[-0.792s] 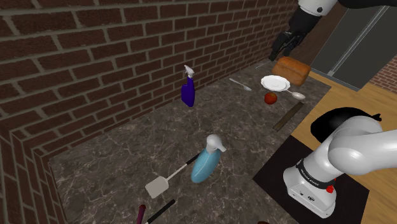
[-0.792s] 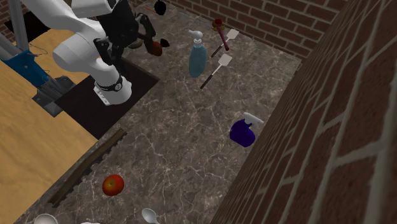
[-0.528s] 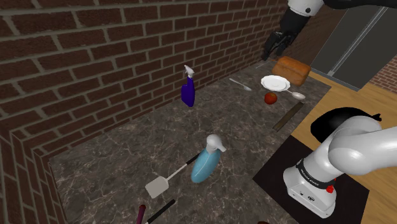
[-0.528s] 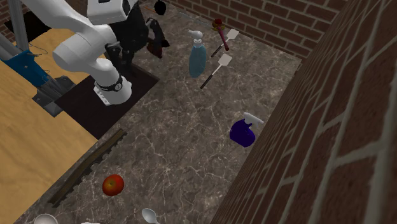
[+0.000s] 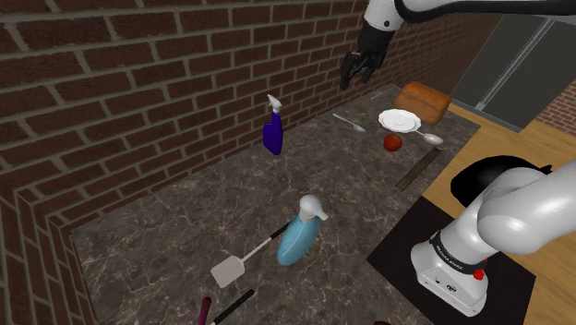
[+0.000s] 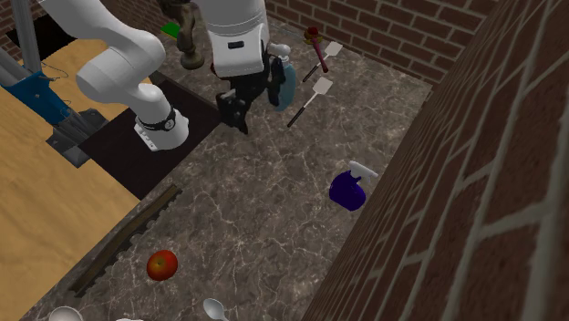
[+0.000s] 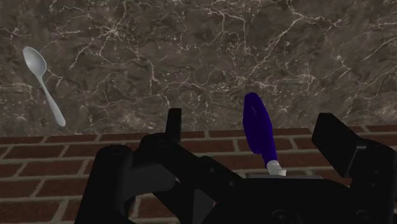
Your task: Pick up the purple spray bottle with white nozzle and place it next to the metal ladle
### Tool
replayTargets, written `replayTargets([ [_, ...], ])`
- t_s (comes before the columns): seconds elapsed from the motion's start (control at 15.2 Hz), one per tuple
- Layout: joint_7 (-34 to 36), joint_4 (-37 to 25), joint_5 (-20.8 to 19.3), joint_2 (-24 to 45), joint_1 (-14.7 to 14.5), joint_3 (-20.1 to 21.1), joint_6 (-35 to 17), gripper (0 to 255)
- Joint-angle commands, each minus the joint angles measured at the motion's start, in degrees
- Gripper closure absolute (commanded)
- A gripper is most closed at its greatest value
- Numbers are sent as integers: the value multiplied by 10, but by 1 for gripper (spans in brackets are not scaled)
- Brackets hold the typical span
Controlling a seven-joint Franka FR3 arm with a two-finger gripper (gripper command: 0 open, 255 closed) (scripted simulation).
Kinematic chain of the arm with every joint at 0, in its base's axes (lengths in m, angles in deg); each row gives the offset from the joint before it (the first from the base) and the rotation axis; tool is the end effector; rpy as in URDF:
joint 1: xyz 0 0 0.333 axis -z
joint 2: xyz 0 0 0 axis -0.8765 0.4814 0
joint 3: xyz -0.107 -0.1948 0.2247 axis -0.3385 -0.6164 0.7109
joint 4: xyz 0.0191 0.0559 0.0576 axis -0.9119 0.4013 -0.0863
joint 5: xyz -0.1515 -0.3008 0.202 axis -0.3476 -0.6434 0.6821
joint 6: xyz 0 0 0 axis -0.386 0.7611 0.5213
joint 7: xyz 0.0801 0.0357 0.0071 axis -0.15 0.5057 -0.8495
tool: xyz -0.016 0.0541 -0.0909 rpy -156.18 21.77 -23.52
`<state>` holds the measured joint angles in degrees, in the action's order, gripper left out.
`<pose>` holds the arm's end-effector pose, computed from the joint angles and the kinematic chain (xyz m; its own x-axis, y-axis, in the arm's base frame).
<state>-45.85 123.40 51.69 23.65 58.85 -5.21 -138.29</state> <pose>0.4548 0.0346 0.5759 0.9911 -0.0590 0.1193 -0.0601 -0.9982 0.0051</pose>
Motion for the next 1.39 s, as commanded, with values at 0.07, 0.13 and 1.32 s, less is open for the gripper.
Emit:
replayTargets([
  [0.07,10,-42,0,67,-5,10,-17,0],
  [0.13,13,-58,-1,89,-6,12,-20,0],
  [1.32,52,-454,-32,494,-47,38,20,0],
])
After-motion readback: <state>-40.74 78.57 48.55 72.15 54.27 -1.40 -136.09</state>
